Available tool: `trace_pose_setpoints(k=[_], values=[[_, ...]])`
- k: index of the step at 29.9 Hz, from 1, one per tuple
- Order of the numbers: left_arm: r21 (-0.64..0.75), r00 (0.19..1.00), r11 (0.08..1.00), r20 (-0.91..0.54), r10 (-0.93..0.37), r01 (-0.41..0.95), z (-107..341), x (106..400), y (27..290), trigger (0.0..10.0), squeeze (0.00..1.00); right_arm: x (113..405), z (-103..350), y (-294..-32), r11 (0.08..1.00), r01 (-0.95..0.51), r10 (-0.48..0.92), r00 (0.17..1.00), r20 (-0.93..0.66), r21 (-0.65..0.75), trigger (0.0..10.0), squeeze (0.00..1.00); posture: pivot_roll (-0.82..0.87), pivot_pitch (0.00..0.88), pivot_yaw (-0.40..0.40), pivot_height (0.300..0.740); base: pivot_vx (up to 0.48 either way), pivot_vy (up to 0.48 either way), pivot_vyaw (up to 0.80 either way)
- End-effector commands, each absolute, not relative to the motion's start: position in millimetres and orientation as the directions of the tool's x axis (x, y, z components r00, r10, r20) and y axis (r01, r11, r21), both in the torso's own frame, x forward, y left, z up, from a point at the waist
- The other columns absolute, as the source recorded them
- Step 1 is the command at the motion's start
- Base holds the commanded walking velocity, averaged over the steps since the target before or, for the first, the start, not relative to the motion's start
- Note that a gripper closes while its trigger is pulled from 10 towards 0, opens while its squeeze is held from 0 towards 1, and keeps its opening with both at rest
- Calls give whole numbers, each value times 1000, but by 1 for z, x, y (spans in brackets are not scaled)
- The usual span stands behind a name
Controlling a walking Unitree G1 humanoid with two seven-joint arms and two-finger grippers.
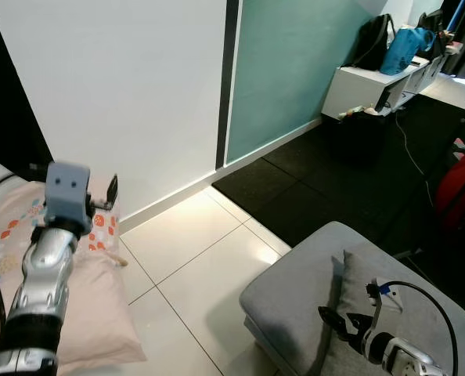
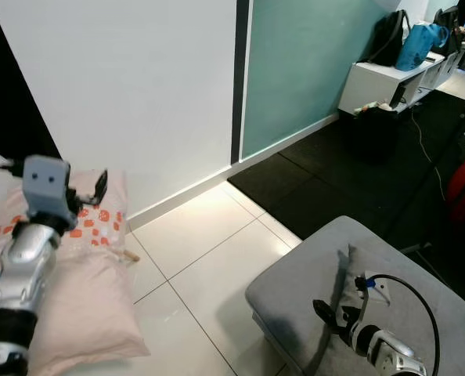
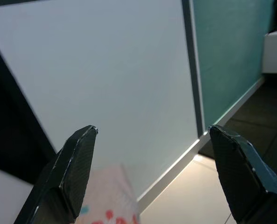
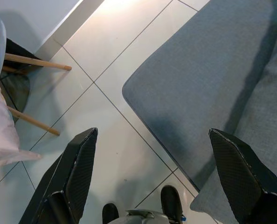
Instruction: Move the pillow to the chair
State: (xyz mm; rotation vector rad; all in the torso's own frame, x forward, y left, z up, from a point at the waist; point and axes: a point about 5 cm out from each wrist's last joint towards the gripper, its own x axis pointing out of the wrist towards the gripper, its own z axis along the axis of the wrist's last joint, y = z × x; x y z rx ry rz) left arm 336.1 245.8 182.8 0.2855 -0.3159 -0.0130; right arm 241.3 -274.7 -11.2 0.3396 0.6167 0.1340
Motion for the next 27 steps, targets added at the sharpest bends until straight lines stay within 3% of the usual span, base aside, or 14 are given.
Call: trace_pose_setpoints(k=[1,6,9,12,17,22,27], values=[[311,960,950,270,-78,-10,175,336,246,10000,0,241,-12,-274,936,-20,223,805,-550,350,10000,0,-202,25,-74,740,0,0,0],[286,968,958,237,-83,12,162,334,241,10000,0,240,-13,-274,938,-12,216,801,-559,346,10000,0,-197,18,-69,740,0,0,0],[91,994,996,107,8,-17,123,318,238,10000,0,237,-17,-274,943,-5,213,780,-589,333,10000,0,-194,15,-54,740,0,0,-517],[34,997,999,70,31,-33,113,313,236,10000,0,237,-17,-273,943,-3,212,779,-591,334,10000,0,-194,15,-54,740,0,0,-775],[-140,976,982,-190,103,-131,35,254,207,10000,0,236,-19,-275,950,23,181,774,-607,313,10000,0,-185,0,-38,740,0,0,-772],[-120,949,984,-303,88,-129,2,213,186,10000,0,237,-18,-276,949,42,165,777,-608,311,10000,0,-173,0,-37,740,0,0,-766],[-110,922,984,-377,89,-140,-17,197,180,10000,0,238,-17,-277,953,44,158,773,-614,299,10000,0,-179,0,-35,740,0,0,-763]])
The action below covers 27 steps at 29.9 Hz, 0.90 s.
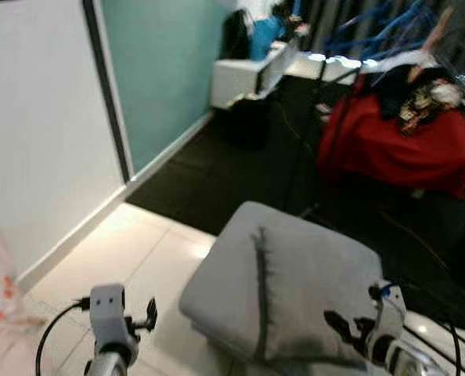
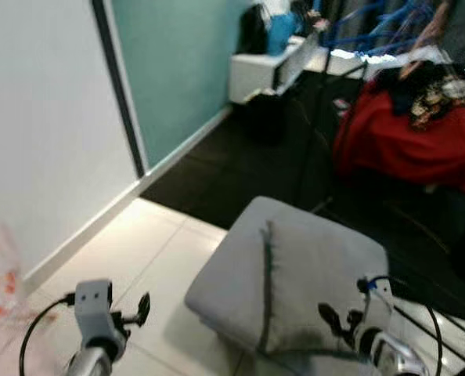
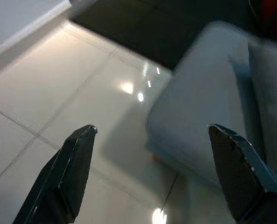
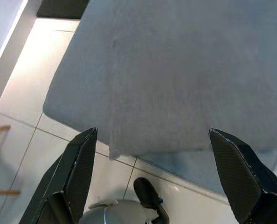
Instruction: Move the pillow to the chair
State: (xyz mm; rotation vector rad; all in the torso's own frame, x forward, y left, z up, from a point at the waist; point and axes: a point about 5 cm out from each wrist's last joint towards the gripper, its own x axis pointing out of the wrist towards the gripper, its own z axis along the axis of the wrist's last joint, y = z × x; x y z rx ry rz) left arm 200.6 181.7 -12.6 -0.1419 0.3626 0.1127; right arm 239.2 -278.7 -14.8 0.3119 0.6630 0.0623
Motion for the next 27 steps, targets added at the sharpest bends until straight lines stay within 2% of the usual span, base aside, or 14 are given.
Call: trace_pose_setpoints(k=[1,4,7,17,27], values=[[-110,922,984,-377,89,-140,-17,197,180,10000,0,238,-17,-277,953,44,158,773,-614,299,10000,0,-179,0,-35,740,0,0,-763],[-140,918,981,-391,68,-133,-24,194,175,10000,0,239,-17,-277,954,44,155,773,-615,295,10000,0,-187,0,-26,740,0,0,-763],[-275,928,943,-364,76,-185,-21,193,180,10000,0,242,-16,-274,955,47,150,776,-613,293,10000,0,-164,0,-24,740,0,0,-763],[-267,931,948,-359,71,-176,-26,193,189,10000,0,244,-17,-269,948,60,147,787,-600,311,10000,0,-117,0,-25,740,0,0,-763],[-283,924,941,-377,67,-183,-37,188,193,10000,0,243,-17,-271,952,64,138,784,-605,300,10000,0,-116,0,-35,740,0,0,0]])
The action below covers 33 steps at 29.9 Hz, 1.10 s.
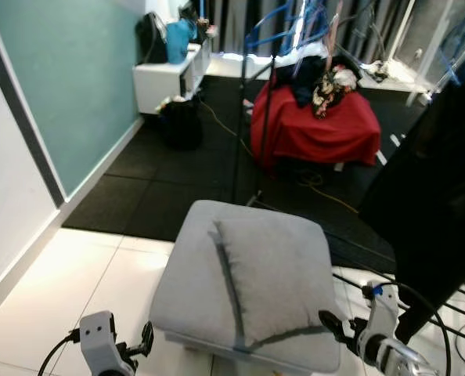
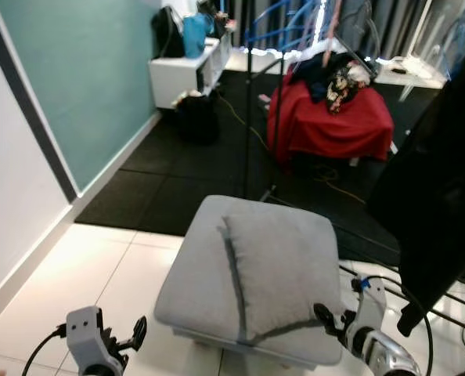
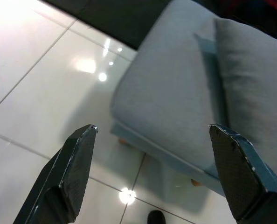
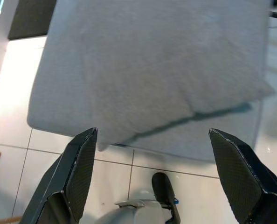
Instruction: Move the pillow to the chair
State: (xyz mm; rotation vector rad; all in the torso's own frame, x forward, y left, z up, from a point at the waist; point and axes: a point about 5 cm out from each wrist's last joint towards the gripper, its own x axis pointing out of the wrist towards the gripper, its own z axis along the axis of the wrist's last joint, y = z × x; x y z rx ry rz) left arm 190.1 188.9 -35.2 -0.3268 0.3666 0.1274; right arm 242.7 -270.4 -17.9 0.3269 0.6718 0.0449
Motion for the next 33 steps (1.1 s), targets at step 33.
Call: trace_pose_setpoints(k=[33], values=[[-291,938,944,-343,50,-157,-39,187,191,10000,0,242,-19,-270,945,64,152,783,-603,320,10000,0,-115,0,-41,740,0,0,0]])
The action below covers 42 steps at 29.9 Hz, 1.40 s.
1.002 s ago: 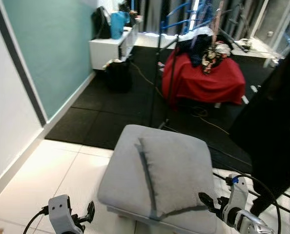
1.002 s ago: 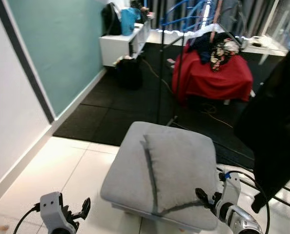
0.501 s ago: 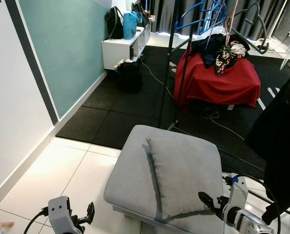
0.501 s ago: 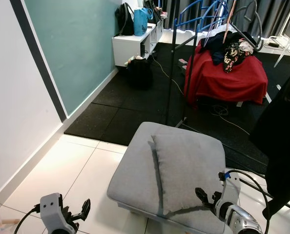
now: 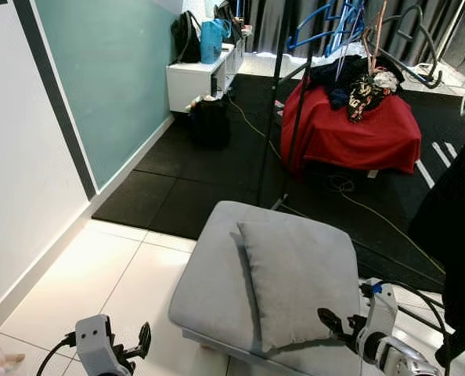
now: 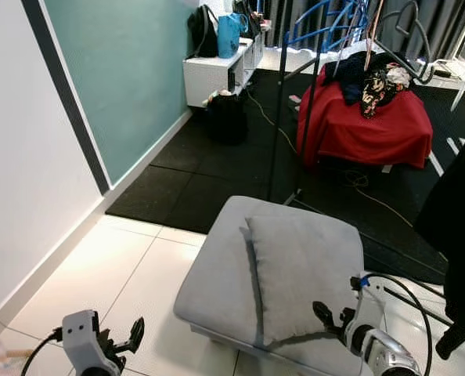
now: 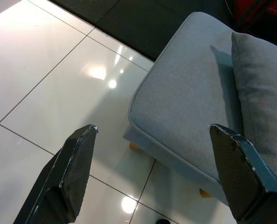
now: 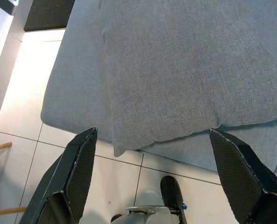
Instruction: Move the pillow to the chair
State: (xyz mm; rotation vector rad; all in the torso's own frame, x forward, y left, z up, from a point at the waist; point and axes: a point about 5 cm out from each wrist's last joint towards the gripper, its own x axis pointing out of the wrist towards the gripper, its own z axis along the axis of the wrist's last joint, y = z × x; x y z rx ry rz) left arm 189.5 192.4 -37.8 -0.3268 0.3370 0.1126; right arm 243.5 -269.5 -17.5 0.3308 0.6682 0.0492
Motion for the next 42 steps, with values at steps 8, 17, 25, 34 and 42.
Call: trace_pose_setpoints(k=[8,17,25,34,42], values=[[-292,940,944,-336,53,-157,-38,186,191,10000,0,242,-18,-271,946,64,150,783,-603,319,10000,0,-117,0,-40,740,0,0,0],[-294,944,944,-327,50,-152,-36,185,190,10000,0,241,-18,-272,944,68,148,786,-601,322,10000,0,-122,0,-36,740,0,0,0],[-294,945,943,-324,52,-153,-35,185,190,10000,0,241,-18,-272,943,69,149,787,-599,325,10000,0,-121,0,-35,740,0,0,0],[-296,945,943,-322,51,-152,-34,185,189,10000,0,241,-18,-272,943,68,150,786,-600,326,10000,0,-117,0,-40,740,0,0,0],[-298,946,943,-322,46,-147,-34,185,188,10000,0,241,-18,-272,943,67,151,785,-601,325,10000,0,-118,0,-38,740,0,0,0]])
